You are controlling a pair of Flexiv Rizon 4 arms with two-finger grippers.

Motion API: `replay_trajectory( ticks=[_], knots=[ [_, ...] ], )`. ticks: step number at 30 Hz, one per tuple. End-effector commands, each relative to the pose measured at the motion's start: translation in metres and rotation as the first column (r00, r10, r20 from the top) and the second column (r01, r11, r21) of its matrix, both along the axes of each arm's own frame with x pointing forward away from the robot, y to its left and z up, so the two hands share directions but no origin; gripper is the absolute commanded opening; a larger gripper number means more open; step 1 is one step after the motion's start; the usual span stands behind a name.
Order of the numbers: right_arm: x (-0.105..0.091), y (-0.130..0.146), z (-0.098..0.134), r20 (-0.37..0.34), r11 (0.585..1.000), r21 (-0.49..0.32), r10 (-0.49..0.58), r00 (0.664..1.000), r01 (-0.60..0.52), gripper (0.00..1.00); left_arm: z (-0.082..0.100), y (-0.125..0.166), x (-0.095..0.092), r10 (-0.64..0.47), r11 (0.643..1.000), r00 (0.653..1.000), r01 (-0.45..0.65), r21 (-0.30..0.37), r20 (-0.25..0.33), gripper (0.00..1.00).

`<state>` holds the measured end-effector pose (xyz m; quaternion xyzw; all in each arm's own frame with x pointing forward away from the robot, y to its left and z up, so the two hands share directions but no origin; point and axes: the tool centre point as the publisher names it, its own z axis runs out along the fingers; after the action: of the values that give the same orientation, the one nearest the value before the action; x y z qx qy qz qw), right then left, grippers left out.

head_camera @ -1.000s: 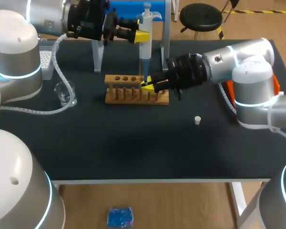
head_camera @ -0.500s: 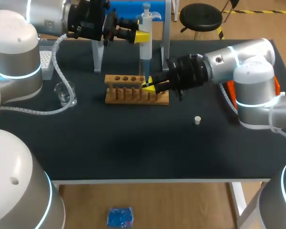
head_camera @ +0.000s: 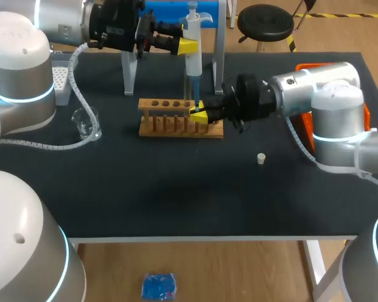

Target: Invert the test tube, pick up the pipette, mount the tip to pipette, aspirate from beaker and dispense into the tube, eject the tip, return the pipette, and cap with the stopper.

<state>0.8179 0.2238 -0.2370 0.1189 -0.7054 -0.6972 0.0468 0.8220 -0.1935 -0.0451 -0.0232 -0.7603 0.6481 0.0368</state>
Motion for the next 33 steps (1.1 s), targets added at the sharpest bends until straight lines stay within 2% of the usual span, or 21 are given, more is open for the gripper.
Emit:
replay_trajectory(
  ticks=[1,6,11,25,28,33],
  knots=[
    [0.0035,0.0013,0.0032,-0.094,0.999,0.039,0.02,0.995,-0.017,0.0,-0.0036,-0.0002,0.0,0.0,1.0,1.0,0.0,0.001,-0.001,0.0],
    [0.0027,0.0019,0.0058,-0.09,0.999,0.045,0.011,0.996,-0.007,0.0,-0.0036,-0.0002,0.0,0.0,1.0,1.0,0.0,0.001,-0.001,0.0],
    [0.0025,0.0022,0.006,-0.04,1.0,0.03,-0.006,0.999,0.008,0.0,-0.0036,-0.0002,0.0,0.0,1.0,1.0,0.0,0.001,-0.001,0.0],
    [0.0021,0.0044,0.0113,-0.034,0.998,0.063,-0.015,0.999,0.017,0.0,-0.0036,-0.0002,0.0,0.0,1.0,1.0,0.0,0.001,-0.001,0.0],
    [0.003,0.0049,0.0111,0.003,0.998,0.056,-0.03,1.0,0.03,0.0,-0.0036,-0.0002,0.0,0.0,1.0,1.0,0.0,0.001,-0.001,0.0],
    [0.0025,0.0051,0.0131,0.005,0.998,0.059,-0.029,1.0,0.028,0.0,-0.0036,-0.0002,0.0,0.0,1.0,1.0,0.0,0.001,-0.001,0.0]
  ],
)
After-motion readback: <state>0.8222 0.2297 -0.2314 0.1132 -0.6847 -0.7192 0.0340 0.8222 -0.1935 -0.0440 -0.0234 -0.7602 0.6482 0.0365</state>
